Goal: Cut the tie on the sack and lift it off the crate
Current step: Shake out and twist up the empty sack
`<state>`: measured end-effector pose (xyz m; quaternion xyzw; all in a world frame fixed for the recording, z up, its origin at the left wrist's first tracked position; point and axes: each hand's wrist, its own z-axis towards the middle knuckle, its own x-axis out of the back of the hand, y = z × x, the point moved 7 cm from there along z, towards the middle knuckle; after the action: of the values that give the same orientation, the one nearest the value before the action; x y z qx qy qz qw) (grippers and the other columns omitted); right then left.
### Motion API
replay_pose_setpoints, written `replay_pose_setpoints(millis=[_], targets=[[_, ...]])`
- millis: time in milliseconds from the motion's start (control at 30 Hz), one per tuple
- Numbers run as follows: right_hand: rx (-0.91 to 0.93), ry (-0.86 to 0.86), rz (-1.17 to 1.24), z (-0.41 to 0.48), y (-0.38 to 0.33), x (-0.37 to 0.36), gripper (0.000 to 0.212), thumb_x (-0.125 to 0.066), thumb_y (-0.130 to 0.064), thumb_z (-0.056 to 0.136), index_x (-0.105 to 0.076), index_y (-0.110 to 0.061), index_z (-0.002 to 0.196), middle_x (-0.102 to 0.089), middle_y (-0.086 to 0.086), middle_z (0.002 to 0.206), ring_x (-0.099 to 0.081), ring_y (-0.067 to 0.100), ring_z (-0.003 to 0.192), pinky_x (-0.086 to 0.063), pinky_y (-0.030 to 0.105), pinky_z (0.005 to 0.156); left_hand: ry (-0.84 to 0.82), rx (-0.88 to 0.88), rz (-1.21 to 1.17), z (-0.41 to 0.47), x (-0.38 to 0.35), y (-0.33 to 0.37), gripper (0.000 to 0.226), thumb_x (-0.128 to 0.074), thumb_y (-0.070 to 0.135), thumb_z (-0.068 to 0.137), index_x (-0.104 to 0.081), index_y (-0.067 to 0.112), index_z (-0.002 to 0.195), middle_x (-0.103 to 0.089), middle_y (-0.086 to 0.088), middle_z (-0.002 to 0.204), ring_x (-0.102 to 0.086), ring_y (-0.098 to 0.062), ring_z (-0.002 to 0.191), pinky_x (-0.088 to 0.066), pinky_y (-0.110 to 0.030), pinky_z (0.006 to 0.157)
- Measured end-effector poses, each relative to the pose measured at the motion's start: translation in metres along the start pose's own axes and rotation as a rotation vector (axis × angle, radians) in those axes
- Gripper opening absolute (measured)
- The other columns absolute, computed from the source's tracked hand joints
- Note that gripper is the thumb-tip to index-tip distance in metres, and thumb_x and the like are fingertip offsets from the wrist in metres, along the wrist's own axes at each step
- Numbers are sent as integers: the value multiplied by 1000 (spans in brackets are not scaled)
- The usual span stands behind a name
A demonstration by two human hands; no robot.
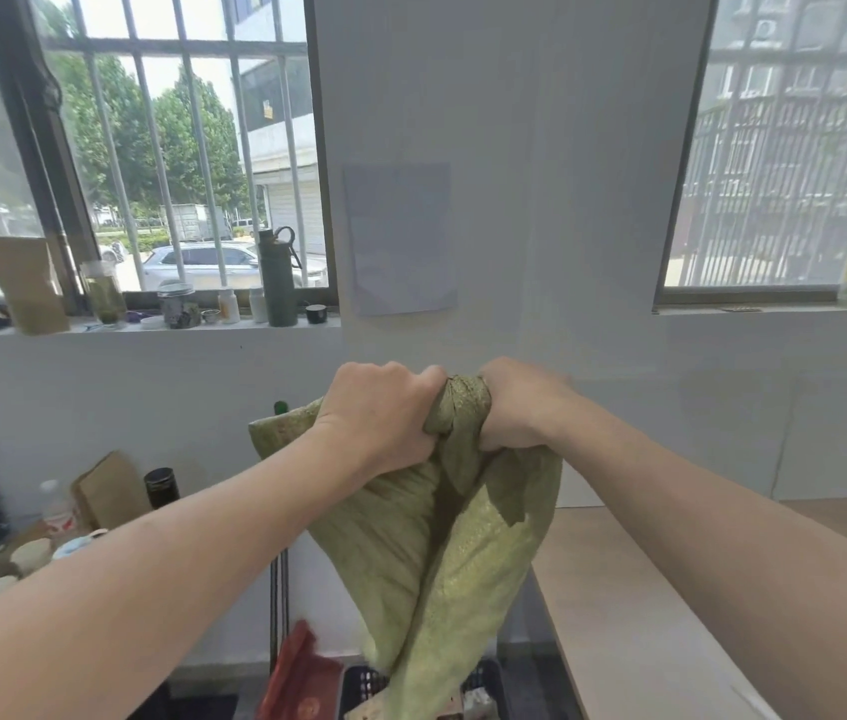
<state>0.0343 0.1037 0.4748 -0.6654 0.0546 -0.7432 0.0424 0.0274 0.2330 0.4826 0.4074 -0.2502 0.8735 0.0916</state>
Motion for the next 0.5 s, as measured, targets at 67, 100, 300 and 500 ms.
replay_pose_setpoints(millis=[67,100,300,500], targets=[[40,82,-75,1,-3,3,40,-74,-30,71,-56,-27,106,-63,-2,97,-62,28,102,-36,47,96,-28,24,-48,3,-1,-5,25,-59,42,81,-46,25,93,-36,5,63,-48,-30,63,-34,-32,57],[67,130,-131,1,-5,4,50,-77,-36,70,-52,-27,113,-60,-1,103,-60,29,107,-33,50,99,-36,45,-85,6,-2,-9,24,-59,43,80,-47,25,90,-39,6,64,-49,-29,65,-36,-32,59],[293,490,-389,-9,-27,14,114,-87,-61,51,-39,-17,144,-57,6,122,-57,29,114,-31,48,100,-10,185,-350,16,-2,-37,11,-60,33,69,-60,23,72,-64,4,69,-61,-27,68,-42,-32,59],[352,832,-425,-15,-28,31,50,-83,-16,53,-62,-11,97,-64,6,80,-61,32,73,-40,40,70,-178,179,-928,26,-9,-40,28,-64,25,65,-47,3,62,-48,0,52,-40,-21,50,-38,-41,51]])
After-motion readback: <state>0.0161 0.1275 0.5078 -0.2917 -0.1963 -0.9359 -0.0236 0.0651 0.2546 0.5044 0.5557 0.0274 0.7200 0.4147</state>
